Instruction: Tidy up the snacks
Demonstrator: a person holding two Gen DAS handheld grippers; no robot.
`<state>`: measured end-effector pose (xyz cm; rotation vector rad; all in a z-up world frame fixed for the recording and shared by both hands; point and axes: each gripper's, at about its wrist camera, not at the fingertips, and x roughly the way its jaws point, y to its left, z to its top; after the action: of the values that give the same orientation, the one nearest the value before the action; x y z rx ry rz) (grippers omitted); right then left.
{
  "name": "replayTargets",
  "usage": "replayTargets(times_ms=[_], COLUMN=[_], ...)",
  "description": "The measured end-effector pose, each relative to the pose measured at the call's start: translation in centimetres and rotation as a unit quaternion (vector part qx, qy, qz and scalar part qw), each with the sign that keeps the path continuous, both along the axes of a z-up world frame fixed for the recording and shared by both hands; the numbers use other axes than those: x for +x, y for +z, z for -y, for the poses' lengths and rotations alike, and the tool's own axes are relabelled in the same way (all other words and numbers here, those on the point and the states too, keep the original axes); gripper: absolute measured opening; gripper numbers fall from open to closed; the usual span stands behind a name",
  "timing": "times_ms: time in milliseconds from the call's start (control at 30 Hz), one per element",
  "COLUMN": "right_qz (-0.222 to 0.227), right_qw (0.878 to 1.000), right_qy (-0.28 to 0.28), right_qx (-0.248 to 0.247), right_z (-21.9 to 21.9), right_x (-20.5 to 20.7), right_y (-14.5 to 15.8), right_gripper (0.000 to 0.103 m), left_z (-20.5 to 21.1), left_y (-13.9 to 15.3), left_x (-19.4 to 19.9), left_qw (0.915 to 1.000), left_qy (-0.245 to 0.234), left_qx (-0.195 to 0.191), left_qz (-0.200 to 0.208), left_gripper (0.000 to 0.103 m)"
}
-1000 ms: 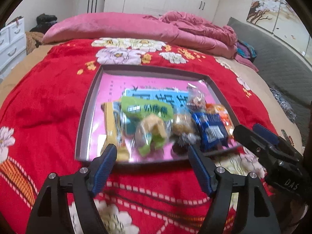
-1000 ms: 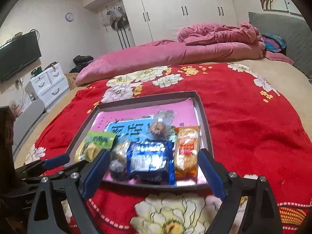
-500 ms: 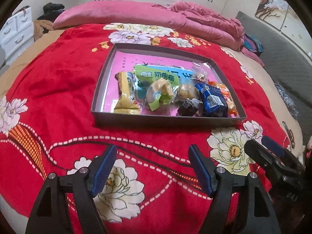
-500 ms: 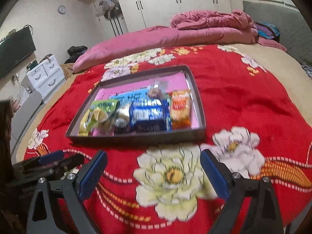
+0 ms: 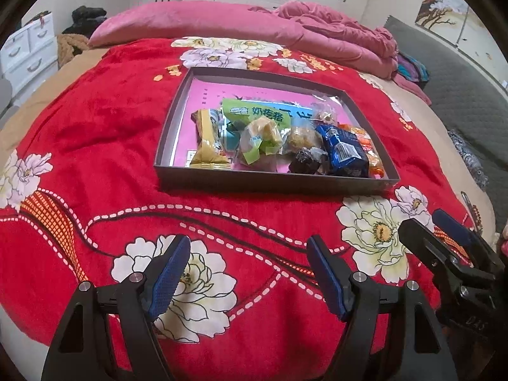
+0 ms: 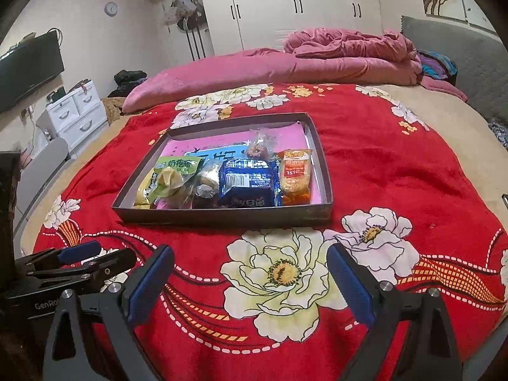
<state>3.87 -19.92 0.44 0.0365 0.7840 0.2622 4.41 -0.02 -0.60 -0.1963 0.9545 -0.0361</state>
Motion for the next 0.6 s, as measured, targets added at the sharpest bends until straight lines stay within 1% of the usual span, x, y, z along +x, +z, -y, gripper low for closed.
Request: replayTargets(times_ms=[133, 600], right_qz=[0.008, 0.008], right_qw=[1.000, 1.000], right_qy=[0.000, 0.003], right_qx=[-0.007, -0.008], right_z=[-0.27, -0.39], right_x=[0.04, 0.13], right_y=[0.04, -0.13], right_gripper=[0.097, 0.097], left_z=[-0.10, 0.06], left_y=[-0.03, 0.07], left_x=[0.06, 0.06], left_qw=[1.0000, 1.0000], left_qy=[0.003, -0.001], left_qx=[-0.001, 0.000], left_qz=[0.003, 0.007], left_gripper=[0.077, 0.077])
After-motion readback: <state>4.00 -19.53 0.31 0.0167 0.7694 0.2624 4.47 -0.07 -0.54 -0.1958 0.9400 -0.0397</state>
